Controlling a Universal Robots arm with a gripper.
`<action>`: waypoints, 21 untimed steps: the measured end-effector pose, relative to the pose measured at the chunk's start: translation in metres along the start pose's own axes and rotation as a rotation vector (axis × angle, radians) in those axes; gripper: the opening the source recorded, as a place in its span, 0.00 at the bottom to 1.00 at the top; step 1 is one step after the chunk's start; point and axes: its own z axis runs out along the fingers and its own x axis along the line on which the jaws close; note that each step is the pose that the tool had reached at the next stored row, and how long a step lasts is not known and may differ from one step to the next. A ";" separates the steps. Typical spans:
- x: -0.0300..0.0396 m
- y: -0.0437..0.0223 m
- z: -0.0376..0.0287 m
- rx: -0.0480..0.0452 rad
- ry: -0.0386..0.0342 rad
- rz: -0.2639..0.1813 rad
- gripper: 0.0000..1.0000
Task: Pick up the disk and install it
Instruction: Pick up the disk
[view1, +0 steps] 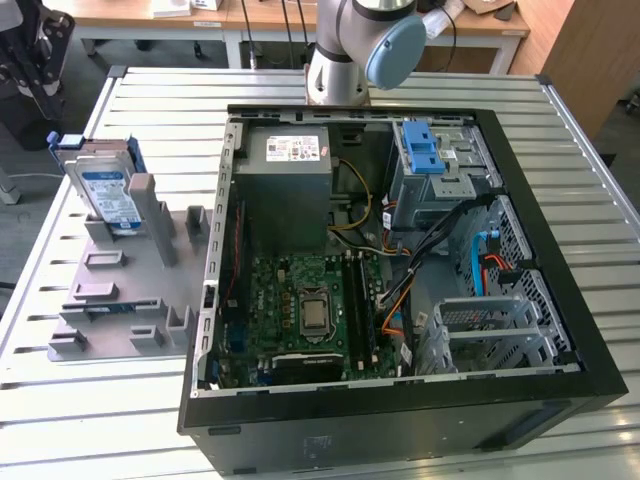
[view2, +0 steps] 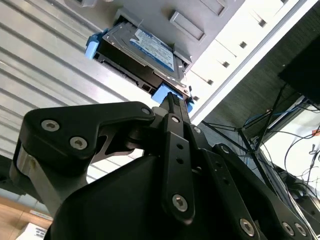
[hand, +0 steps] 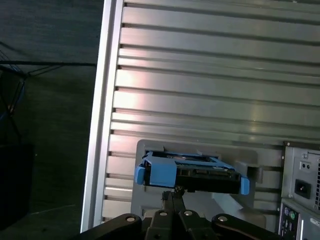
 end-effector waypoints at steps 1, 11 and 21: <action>0.0000 0.0000 0.0000 0.0000 0.0004 -0.010 0.10; 0.0000 0.0000 0.0000 -0.0003 0.0043 -0.105 0.10; 0.0000 0.0000 0.0000 -0.0006 0.0077 -0.189 0.10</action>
